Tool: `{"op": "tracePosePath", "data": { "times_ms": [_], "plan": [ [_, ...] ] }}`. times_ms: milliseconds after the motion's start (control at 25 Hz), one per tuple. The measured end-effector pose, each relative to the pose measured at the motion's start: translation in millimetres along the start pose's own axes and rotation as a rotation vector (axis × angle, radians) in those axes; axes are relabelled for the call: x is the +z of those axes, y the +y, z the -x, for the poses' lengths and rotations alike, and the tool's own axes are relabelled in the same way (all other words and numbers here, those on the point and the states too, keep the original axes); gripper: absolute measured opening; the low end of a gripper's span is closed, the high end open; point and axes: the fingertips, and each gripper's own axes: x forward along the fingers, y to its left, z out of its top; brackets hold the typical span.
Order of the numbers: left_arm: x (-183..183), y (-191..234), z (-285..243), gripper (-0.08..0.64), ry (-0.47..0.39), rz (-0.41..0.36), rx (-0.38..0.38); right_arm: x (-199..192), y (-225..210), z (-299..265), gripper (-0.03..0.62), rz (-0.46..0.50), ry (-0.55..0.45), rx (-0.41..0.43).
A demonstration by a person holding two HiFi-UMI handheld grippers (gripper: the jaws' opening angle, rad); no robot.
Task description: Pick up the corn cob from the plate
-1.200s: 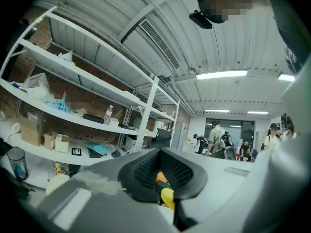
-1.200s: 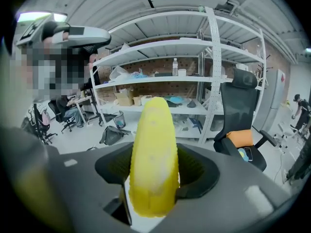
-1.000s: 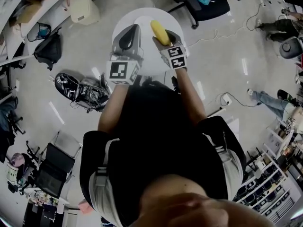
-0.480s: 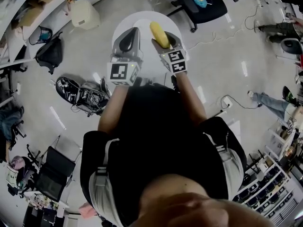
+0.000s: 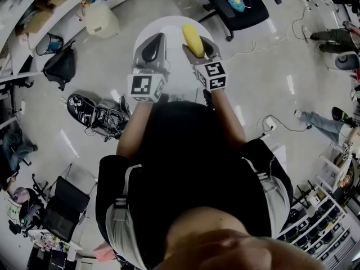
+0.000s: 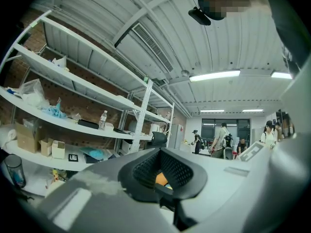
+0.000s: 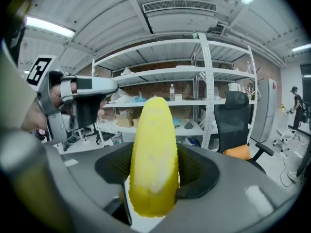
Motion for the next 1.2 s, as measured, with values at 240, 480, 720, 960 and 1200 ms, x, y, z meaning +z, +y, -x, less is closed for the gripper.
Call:
{"op": "tracePosePath", "data": {
  "times_ms": [240, 480, 720, 960, 1200],
  "plan": [
    [-0.8, 3.6, 3.1, 0.0, 0.0, -0.007, 0.004, 23.3, 0.7, 9.3, 0.264, -0.012, -0.06, -0.011],
    [1.7, 7.3, 6.7, 0.0, -0.005, 0.004, 0.009, 51.4, 1.8, 24.4, 0.264, -0.032, -0.137, -0.016],
    [4.5, 10.1, 10.5, 0.0, -0.002, 0.002, 0.003, 82.3, 2.5, 42.5, 0.264, -0.053, -0.227, -0.039],
    [1.1, 10.3, 11.6, 0.0, -0.001, 0.004, -0.007, 87.5, 1.5, 49.9, 0.264, -0.06, -0.266, -0.072],
    [-4.8, 8.7, 16.7, 0.0, 0.01, 0.018, -0.013, 70.4, 9.5, 52.2, 0.264, -0.088, -0.247, -0.076]
  ]
}}
